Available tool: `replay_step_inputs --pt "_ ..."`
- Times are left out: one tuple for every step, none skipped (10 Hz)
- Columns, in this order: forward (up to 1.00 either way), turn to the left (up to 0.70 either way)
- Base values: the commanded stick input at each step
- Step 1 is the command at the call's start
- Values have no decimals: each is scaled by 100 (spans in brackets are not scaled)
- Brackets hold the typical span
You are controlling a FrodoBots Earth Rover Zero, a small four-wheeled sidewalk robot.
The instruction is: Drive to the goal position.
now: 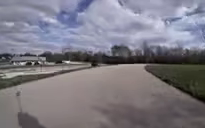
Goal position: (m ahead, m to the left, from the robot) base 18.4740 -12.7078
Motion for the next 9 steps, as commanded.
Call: replay_step_inputs --pt "100 20" --pt "100 11" --pt "100 1" --pt "100 0" --pt "100 0" --pt "100 0" --pt "100 0" --pt "100 0" --pt "100 0"
